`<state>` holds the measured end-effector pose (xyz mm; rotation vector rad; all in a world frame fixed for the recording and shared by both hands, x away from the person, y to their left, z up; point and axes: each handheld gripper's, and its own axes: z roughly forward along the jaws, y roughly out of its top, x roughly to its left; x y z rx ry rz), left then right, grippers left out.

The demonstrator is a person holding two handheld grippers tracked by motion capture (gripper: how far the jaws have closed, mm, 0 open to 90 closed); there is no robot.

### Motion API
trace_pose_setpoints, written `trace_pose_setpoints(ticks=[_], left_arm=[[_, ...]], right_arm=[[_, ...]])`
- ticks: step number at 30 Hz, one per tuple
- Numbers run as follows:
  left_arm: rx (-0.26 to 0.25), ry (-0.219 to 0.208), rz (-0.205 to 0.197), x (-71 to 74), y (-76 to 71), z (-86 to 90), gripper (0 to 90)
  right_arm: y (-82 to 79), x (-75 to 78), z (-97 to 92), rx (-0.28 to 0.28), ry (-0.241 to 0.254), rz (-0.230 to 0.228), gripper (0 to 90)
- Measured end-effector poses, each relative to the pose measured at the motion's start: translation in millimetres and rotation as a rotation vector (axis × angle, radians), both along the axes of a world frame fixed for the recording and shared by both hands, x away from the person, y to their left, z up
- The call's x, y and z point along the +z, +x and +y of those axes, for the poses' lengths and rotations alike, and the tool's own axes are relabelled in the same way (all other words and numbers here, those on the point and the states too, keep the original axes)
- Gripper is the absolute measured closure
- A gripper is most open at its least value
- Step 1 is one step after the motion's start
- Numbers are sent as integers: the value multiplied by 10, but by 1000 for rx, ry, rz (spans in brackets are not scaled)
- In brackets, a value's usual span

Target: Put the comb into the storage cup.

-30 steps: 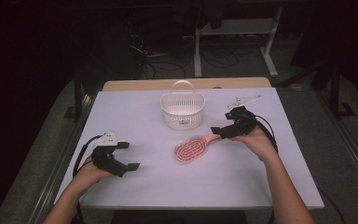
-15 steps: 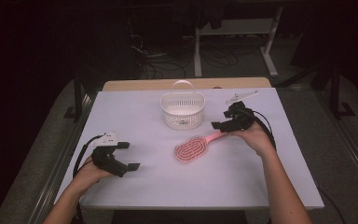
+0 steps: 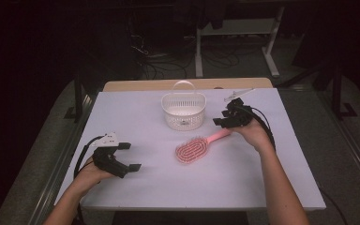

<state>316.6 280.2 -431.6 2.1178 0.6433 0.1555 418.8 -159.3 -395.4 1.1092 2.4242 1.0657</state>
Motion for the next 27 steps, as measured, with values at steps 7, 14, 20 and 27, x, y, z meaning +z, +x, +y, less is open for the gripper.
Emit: trace_pose_setpoints(ticks=[7, 14, 20, 27], left_arm=[[1, -3, 0, 3, -1, 1, 0], [2, -8, 2, 4, -6, 2, 0], [3, -7, 1, 6, -7, 4, 0], [1, -6, 3, 4, -8, 5, 0]], right_arm=[[83, -2, 19, -11, 0, 8, 549], [140, -71, 38, -17, -40, 27, 677], [190, -140, 34, -23, -73, 54, 812], [229, -225, 37, -23, -108, 91, 887]])
